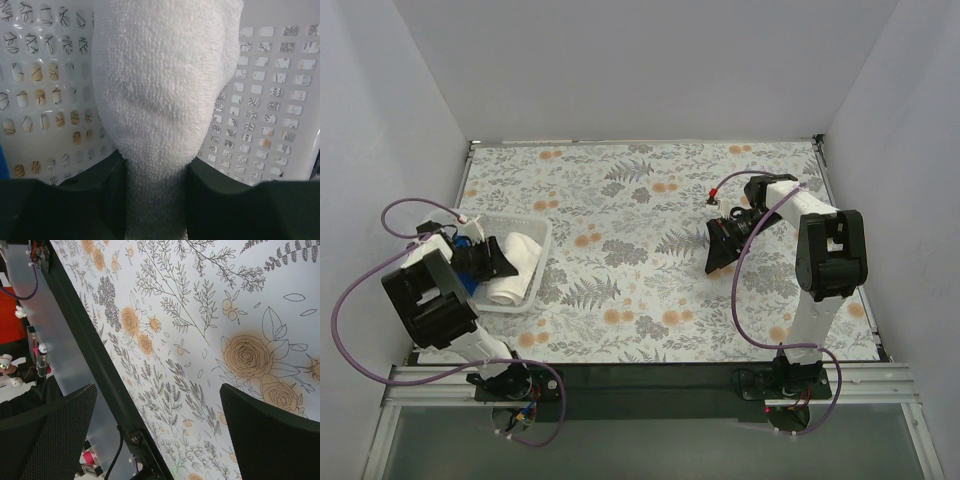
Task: Roll the towels
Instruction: Place the rolled towel into the container
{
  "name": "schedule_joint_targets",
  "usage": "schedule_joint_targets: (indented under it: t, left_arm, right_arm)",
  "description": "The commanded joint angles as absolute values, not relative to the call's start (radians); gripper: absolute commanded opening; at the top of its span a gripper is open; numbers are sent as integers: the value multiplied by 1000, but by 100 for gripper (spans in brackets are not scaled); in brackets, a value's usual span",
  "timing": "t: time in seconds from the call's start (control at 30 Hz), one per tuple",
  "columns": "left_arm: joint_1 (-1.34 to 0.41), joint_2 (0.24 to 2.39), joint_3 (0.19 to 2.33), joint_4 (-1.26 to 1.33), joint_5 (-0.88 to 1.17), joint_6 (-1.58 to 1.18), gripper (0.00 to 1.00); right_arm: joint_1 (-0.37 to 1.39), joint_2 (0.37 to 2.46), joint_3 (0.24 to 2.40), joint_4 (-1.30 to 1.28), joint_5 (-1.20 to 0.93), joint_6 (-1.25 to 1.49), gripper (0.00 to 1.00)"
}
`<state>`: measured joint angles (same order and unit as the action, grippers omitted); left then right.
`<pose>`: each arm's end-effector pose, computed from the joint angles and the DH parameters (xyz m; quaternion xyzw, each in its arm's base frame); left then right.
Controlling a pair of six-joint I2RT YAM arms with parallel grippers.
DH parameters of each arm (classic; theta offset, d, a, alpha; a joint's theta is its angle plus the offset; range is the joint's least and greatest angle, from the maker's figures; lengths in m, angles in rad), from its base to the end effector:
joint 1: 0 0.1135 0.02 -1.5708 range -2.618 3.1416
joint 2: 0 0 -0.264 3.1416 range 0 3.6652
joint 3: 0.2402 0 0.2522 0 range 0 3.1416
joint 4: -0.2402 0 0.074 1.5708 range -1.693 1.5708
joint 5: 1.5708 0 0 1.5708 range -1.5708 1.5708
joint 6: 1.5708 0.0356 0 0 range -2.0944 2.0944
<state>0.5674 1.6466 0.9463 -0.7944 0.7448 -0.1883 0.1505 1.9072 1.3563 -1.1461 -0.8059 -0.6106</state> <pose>0.2437 0.1267 0.1649 -0.3305 0.8702 -0.3504 0.1033 0.3272 0.0756 0.1877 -0.3180 0.8616 0.3943 0.0328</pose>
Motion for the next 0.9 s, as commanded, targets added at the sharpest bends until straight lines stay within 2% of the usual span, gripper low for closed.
schedule_joint_targets:
  t: [0.0, 0.23, 0.43, 0.53, 0.6, 0.63, 0.67, 0.73, 0.77, 0.87]
  left_arm:
    - [569, 1574, 916, -657, 798, -261, 0]
    - [571, 1628, 890, -626, 721, -293, 0]
    - [561, 1655, 896, -641, 674, -278, 25]
    - [558, 1649, 913, -684, 626, -238, 30]
    - [558, 1623, 923, -712, 603, -218, 38]
    - [558, 1599, 926, -722, 586, -197, 43]
    - [558, 1586, 927, -729, 580, -184, 56]
    - [560, 1562, 936, -755, 568, -164, 61]
    - [560, 1543, 940, -761, 563, -154, 71]
    - [558, 1517, 969, -793, 549, -137, 72]
  right_arm:
    - [144, 1902, 1341, -1158, -811, -637, 99]
    - [144, 1916, 1330, -1155, -830, -644, 99]
    - [144, 1916, 1335, -1157, -830, -644, 99]
    - [144, 1914, 1336, -1155, -824, -646, 99]
    - [144, 1911, 1336, -1157, -824, -647, 99]
    - [144, 1911, 1336, -1157, -825, -649, 99]
    - [144, 1913, 1338, -1157, -824, -649, 99]
    - [144, 1914, 1339, -1157, -830, -649, 99]
    - [146, 1913, 1342, -1157, -831, -649, 99]
    - [144, 1914, 1348, -1157, -841, -649, 99]
